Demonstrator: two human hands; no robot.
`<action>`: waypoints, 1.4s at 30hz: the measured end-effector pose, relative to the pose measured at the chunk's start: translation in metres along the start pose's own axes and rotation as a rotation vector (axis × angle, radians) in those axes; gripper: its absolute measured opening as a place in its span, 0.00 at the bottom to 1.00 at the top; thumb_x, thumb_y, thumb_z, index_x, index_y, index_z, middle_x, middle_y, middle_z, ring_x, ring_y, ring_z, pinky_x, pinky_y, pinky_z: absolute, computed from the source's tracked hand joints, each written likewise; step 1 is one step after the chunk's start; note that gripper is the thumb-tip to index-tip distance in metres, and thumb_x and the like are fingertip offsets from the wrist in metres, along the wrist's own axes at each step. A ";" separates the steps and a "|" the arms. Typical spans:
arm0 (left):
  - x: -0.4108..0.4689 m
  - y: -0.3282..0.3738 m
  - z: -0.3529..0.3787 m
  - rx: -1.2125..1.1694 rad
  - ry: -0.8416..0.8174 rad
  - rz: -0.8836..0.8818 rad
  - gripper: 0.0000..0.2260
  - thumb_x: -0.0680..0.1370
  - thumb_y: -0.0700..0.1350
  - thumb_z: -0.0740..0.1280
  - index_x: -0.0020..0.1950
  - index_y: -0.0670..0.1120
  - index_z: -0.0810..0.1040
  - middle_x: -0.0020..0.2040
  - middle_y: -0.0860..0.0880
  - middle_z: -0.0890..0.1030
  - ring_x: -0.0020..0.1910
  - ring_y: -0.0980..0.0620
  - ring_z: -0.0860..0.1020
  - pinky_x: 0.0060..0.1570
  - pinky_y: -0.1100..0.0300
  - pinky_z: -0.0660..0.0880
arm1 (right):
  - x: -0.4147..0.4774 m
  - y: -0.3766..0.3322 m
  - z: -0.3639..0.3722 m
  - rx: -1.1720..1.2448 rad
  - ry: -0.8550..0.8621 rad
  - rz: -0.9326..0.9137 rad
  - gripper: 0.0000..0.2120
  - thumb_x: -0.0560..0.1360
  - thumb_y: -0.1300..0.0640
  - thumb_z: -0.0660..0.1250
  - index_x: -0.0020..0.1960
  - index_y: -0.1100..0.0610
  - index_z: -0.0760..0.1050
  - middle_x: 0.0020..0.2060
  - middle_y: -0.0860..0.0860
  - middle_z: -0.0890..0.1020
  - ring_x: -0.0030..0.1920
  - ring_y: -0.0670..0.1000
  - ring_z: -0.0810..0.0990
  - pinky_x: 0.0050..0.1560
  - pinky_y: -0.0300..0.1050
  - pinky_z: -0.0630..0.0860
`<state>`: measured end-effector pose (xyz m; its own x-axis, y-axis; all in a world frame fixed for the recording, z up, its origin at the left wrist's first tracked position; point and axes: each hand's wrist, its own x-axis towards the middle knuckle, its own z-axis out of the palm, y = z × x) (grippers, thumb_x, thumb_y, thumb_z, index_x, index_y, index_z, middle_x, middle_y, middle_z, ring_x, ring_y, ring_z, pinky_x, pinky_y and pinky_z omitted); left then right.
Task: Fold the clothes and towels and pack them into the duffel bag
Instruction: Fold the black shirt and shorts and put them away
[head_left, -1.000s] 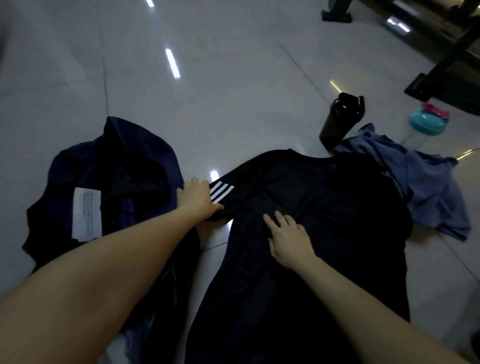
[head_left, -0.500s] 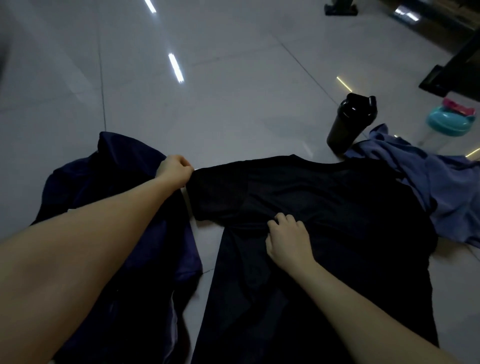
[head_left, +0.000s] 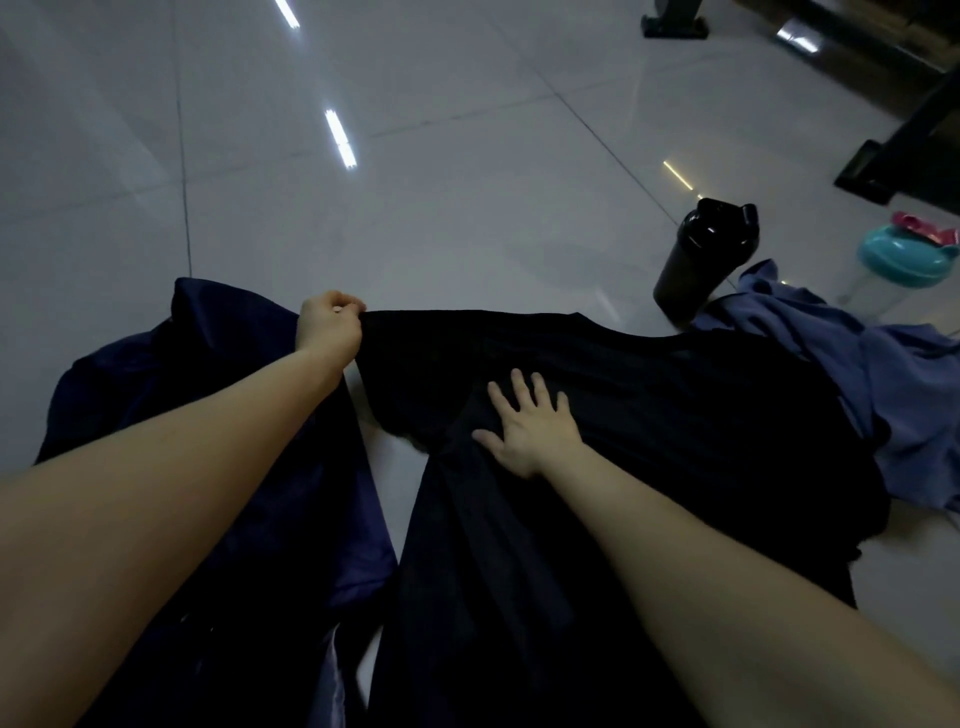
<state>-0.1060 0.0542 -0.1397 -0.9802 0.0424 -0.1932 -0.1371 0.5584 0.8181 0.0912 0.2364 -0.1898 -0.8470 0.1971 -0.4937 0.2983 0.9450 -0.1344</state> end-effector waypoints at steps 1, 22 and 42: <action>0.002 0.002 0.001 -0.010 -0.011 -0.019 0.11 0.82 0.39 0.59 0.56 0.45 0.82 0.54 0.44 0.81 0.48 0.48 0.79 0.52 0.52 0.80 | 0.004 -0.001 -0.006 0.030 -0.002 -0.004 0.37 0.81 0.32 0.47 0.83 0.48 0.40 0.82 0.54 0.41 0.81 0.60 0.40 0.78 0.65 0.45; -0.074 0.042 0.193 1.003 -0.514 0.555 0.35 0.80 0.66 0.57 0.83 0.53 0.52 0.83 0.44 0.51 0.81 0.42 0.49 0.78 0.38 0.50 | -0.057 0.245 -0.067 -0.128 0.461 0.518 0.22 0.77 0.56 0.66 0.69 0.61 0.70 0.63 0.62 0.76 0.64 0.65 0.73 0.67 0.61 0.66; -0.060 0.045 0.201 1.064 -0.566 0.456 0.48 0.72 0.79 0.51 0.83 0.55 0.41 0.83 0.46 0.39 0.81 0.44 0.37 0.76 0.32 0.44 | -0.116 0.310 -0.136 0.814 -0.004 0.488 0.17 0.65 0.51 0.79 0.49 0.59 0.81 0.44 0.58 0.85 0.45 0.57 0.84 0.51 0.53 0.80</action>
<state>-0.0243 0.2431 -0.2004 -0.6757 0.6002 -0.4280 0.6294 0.7720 0.0888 0.2222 0.5421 -0.0575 -0.5469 0.5198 -0.6562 0.8353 0.2863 -0.4694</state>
